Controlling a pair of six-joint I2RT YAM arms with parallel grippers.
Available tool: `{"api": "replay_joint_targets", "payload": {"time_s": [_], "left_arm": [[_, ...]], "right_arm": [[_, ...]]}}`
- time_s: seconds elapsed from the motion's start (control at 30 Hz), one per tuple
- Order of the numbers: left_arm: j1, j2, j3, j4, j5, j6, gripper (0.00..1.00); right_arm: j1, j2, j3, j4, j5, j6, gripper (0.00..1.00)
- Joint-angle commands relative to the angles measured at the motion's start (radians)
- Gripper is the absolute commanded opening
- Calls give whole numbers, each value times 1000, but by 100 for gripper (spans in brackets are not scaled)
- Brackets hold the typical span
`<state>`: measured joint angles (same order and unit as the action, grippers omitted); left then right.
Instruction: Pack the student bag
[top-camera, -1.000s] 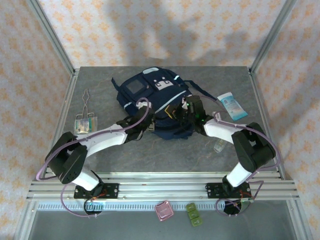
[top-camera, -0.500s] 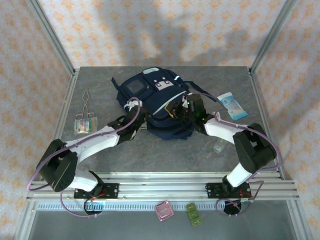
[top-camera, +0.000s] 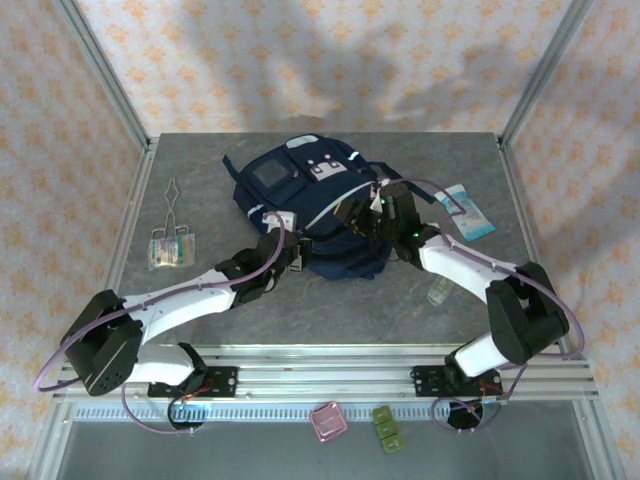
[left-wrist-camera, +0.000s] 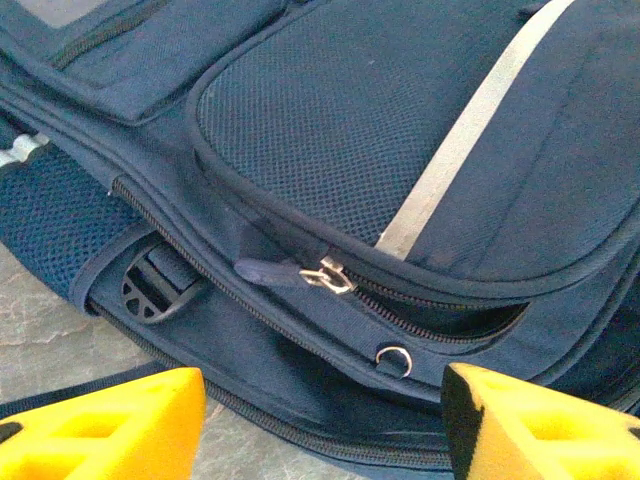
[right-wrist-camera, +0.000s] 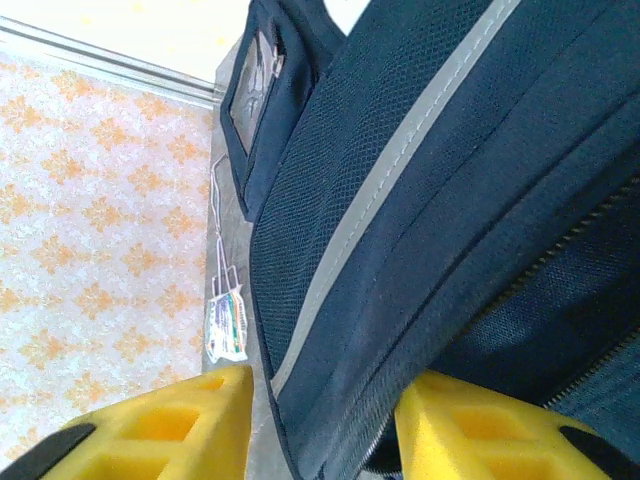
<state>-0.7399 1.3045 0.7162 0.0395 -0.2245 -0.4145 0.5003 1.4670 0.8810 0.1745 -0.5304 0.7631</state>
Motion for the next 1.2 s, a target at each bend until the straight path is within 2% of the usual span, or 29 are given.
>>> {"api": "replay_joint_targets", "payload": {"time_s": [0.0,0.17,0.4,0.43,0.57,0.63,0.8,1.17], "left_arm": [[-4,-29,11,85,-5,28,65],[-4,-50,9,111,46,10,66],[-7,-48,-42,305,212,-103,63],[-8,-37,-41,320,233,-117,63],[-22,18,-29,392,351,-164,61],[-28,42,-29,428,397,-166,60],[-42,70,-38,485,426,-214,60],[-46,97,-38,484,444,-223,59]], "right_arm": [[-12,-71,7,-72,51,-97,41],[-33,-235,-54,-220,201,-179,59],[-96,-457,-77,-569,599,-155,91],[-102,-468,-70,-620,646,-138,100],[-122,-476,-31,-832,756,-68,100],[-142,-477,-43,-870,739,-58,100],[-160,-495,-148,-917,736,11,99],[-197,-444,-387,-733,638,63,90]]}}
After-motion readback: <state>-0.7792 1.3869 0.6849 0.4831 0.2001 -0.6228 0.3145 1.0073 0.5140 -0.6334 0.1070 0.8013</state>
